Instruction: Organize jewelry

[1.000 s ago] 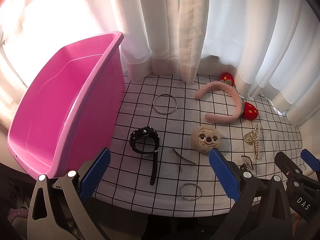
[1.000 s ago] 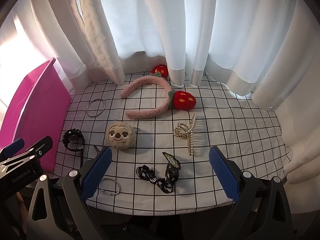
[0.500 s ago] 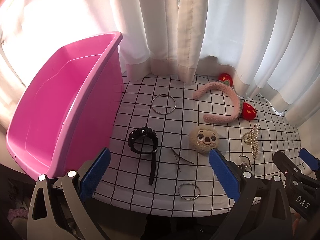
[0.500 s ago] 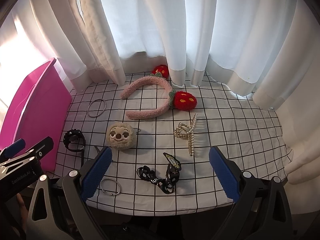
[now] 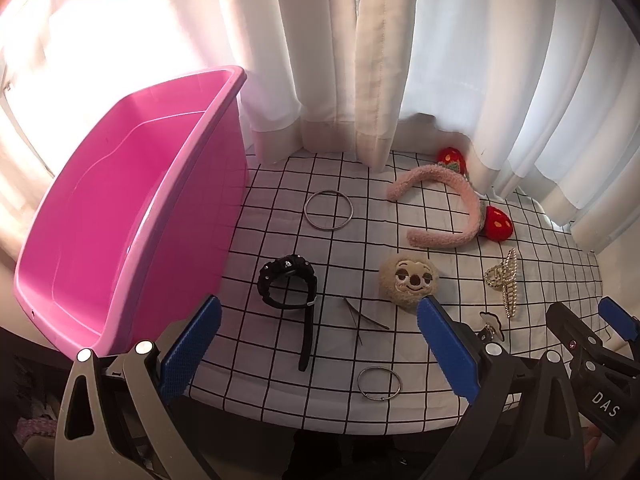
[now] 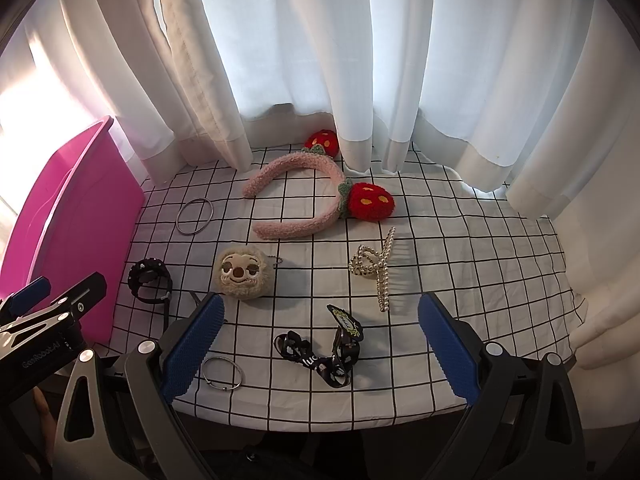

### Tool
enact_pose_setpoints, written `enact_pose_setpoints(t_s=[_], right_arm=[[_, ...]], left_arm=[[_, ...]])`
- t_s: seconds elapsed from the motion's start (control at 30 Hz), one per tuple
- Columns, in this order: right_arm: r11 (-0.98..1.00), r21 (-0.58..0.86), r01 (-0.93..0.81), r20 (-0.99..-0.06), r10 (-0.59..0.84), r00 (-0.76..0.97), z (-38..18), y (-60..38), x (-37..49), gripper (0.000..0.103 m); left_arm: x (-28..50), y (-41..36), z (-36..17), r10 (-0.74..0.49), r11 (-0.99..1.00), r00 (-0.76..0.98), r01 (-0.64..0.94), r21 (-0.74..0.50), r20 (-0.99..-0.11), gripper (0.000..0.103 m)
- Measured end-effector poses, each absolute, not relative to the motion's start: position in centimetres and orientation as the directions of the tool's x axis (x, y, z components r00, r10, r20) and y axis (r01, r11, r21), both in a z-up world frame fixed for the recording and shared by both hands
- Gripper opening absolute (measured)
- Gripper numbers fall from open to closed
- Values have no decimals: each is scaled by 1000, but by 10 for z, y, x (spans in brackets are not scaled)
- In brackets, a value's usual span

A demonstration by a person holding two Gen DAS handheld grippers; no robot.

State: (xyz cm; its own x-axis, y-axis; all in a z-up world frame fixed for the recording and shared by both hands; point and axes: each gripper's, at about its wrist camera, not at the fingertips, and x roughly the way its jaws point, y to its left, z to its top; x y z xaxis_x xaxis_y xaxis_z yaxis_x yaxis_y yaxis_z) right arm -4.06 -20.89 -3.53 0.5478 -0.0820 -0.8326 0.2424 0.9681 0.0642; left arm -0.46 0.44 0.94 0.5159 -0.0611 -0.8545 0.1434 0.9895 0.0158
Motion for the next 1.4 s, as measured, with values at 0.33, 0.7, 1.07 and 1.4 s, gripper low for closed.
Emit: enact_pose_setpoints(t_s=[0.33,0.7,1.07,1.4], right_arm=[[968,68,243,-830,-80,552,-36,-209,-42,93],[968,82,239,-829,-67,556,-36,-212,-44,93],[969,80,232,-833,-62,549,-41,-216,-46,93],[973,70,219,-828,-65,557,-56,-234,-52,93]], left_arm=[[-8,6,10,-81,987,528,163,7,-845,96],[-10,0,14,-60,982,538,184,48,-841,97],[-8,5,9,-75,986,524,167,16,-848,97],[0,12,-12,-66,985,501,172,25,-863,97]])
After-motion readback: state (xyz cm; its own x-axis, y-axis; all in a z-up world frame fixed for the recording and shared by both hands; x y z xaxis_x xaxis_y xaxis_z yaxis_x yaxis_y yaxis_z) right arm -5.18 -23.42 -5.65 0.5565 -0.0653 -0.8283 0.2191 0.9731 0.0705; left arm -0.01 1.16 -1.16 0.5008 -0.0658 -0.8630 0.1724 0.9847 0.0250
